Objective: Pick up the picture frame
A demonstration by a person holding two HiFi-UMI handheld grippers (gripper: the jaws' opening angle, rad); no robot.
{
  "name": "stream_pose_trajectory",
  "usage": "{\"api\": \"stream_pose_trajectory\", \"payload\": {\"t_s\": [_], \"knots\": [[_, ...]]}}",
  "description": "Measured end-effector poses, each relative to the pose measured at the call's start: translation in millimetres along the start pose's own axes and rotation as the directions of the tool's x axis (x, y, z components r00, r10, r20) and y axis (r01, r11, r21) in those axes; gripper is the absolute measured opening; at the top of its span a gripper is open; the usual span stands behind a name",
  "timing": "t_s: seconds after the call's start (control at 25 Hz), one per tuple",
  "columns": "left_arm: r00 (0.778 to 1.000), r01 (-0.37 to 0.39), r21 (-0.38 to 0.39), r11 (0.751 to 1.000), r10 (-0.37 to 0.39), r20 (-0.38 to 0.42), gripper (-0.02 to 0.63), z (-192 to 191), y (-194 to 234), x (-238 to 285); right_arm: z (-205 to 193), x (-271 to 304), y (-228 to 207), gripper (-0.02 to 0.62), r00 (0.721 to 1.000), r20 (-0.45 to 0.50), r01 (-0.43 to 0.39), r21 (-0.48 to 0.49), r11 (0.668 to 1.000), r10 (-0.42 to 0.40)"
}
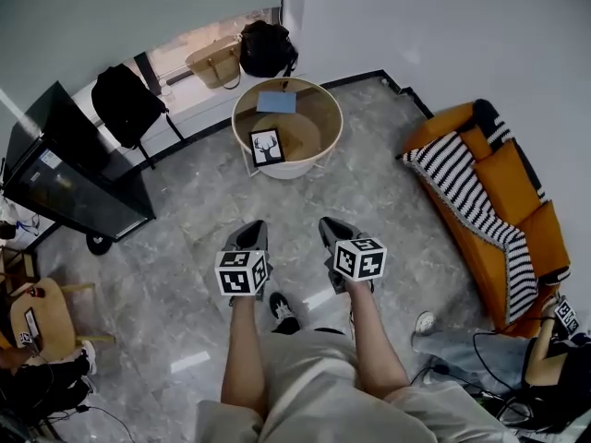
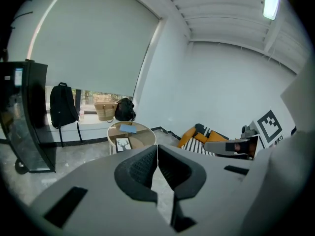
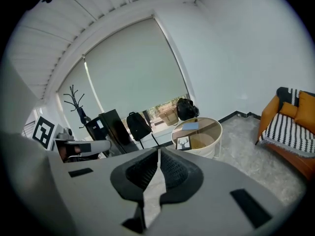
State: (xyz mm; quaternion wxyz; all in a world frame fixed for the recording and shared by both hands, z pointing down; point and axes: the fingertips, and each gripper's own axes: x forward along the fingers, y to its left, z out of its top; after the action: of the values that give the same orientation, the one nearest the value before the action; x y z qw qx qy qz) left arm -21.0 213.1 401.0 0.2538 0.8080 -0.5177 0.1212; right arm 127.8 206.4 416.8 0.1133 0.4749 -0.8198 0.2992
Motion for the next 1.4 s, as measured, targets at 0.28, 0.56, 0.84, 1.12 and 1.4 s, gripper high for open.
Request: {"api": "stream_pose_trajectory", "payload": {"t_s": [0.28,0.56,0.84,1.12,1.4], "knots": [[0.999,-0.034,-0.034,0.999,0.034,0.017,0.021,6,40,-1,13,28,19,0.041,1.0,-0.019,-0.014,-0.073,0.997,0.012],[0.998,-0.061,-0.043,0.997,0.061,0.002,0.021,0,57,7,6,52,21,0.041,0.998,-0.048,-0.039,-0.07,0.997,0.036],[0.996,-0.086,-0.018,0.996,0.086,-0.004,0.021,21,76,24,31,82,17,0.041,0.998,-0.034,-0.059,-0.051,0.997,0.057],[0.997,-0.081,-0.005,0.997,0.081,-0.021,0.021,46,96,63,83,114,11,0.041,0.996,0.063,-0.058,-0.074,0.996,0.063],[0.997,-0.079,0.032,0.996,0.08,-0.018,0.021,93,104,115,147,156,-24,0.041,0.995,0.075,-0.065,-0.072,0.995,0.07]]}}
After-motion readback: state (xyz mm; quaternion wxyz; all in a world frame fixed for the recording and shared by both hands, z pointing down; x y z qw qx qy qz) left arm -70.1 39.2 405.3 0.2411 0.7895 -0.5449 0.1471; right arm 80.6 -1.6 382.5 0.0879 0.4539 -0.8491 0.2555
